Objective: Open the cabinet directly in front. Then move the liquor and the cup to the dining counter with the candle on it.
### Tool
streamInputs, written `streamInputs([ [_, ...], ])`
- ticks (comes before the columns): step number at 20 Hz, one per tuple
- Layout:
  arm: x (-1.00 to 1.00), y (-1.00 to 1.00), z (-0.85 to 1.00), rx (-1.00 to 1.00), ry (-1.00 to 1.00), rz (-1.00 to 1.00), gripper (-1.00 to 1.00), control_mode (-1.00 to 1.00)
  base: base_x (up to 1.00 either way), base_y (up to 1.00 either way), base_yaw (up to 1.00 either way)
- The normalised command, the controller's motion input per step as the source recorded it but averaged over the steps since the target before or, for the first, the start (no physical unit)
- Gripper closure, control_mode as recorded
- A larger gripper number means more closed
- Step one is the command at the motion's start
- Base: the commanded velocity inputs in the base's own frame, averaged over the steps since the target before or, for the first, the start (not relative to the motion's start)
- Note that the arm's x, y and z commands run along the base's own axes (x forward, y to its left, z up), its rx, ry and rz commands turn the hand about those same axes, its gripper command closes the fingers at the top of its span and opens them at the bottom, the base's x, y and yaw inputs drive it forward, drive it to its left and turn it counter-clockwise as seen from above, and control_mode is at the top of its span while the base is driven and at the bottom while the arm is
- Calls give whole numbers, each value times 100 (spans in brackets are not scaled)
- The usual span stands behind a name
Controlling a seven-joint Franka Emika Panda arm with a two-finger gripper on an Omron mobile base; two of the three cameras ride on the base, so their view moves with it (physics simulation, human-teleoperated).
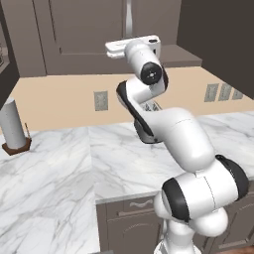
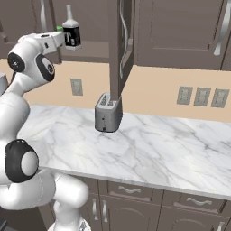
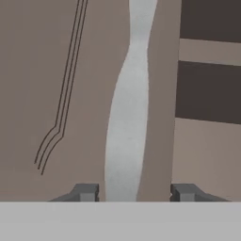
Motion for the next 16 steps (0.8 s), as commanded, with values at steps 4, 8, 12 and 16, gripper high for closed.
streamInputs([
  [4, -91, 1, 0, 0, 0, 0, 100, -100, 0, 0, 0],
  [8, -86, 26, 0, 0, 1, 0, 100, -100, 0, 0, 0],
  [12, -54, 64, 0, -5, 16, 0, 100, -100, 0, 0, 0],
  [16, -38, 79, -1, -7, 20, 0, 100, -100, 0, 0, 0],
])
